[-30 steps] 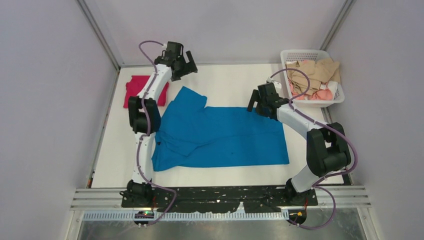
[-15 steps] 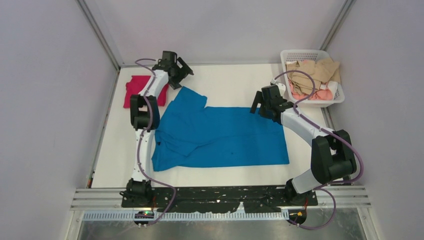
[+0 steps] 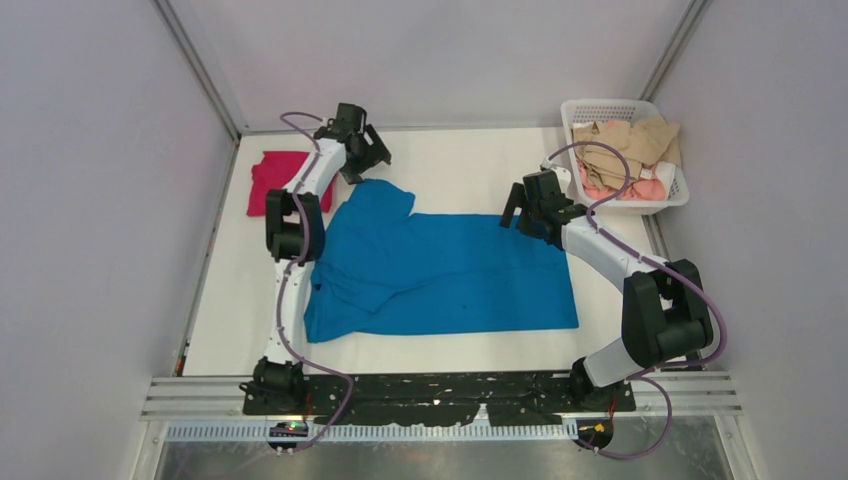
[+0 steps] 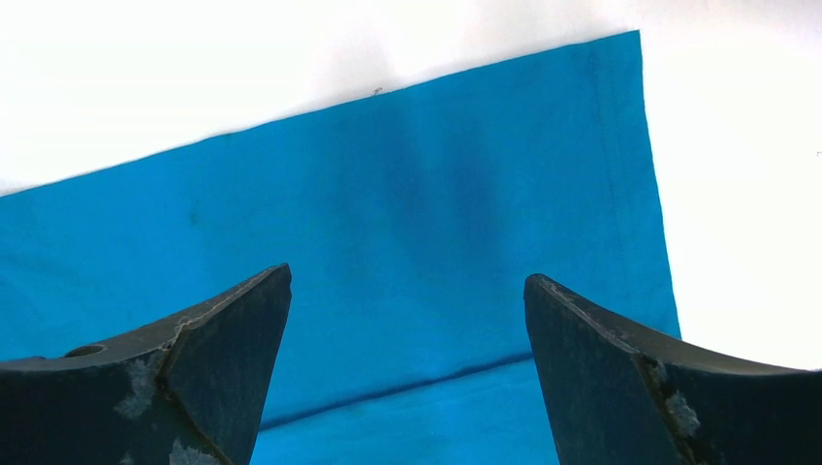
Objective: Fold and stack the t-shirts
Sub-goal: Grab the side of the flattened tshirt furthest away from the robot with both arms
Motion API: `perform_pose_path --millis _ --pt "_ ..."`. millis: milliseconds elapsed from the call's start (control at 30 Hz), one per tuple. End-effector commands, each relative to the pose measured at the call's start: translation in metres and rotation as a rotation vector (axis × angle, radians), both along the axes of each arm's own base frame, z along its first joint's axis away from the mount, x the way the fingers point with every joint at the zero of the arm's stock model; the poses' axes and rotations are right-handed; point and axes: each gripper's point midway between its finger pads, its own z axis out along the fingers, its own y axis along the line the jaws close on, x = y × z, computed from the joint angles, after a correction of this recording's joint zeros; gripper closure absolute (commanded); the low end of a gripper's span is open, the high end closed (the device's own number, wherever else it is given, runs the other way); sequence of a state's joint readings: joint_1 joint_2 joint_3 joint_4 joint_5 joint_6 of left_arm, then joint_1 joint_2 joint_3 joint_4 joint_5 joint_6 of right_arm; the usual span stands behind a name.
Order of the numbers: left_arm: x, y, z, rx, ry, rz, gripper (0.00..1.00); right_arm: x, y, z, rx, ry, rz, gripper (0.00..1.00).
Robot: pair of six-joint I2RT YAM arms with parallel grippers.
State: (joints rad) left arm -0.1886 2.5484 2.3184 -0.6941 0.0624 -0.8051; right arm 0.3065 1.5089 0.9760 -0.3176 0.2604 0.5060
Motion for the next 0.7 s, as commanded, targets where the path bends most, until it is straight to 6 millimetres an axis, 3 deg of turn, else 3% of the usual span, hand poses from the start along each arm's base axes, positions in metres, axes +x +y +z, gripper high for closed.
perform_pose_path --millis 0,200,367,433,667 --pt "-0.036 0.017 0.007 0.159 0.100 -0.038 0.15 0.007 0.001 0.011 0.014 -0.047 -0.007 0.05" --pt "-0.041 0.018 0.007 0.188 0.114 -0.058 0.27 0.007 0.002 0.006 0.017 -0.035 -0.005 0.05" --pt "-0.043 0.016 0.006 0.194 0.121 -0.081 0.52 0.007 0.002 0.006 0.015 -0.036 -0.007 0.05" --pt "-0.044 0.014 0.006 0.200 0.119 -0.105 0.57 0.008 0.002 0.005 0.013 -0.033 -0.007 0.05" --pt "-0.061 0.017 0.003 0.233 0.171 -0.181 0.59 0.007 -0.003 0.003 -0.005 -0.031 -0.020 0.05"
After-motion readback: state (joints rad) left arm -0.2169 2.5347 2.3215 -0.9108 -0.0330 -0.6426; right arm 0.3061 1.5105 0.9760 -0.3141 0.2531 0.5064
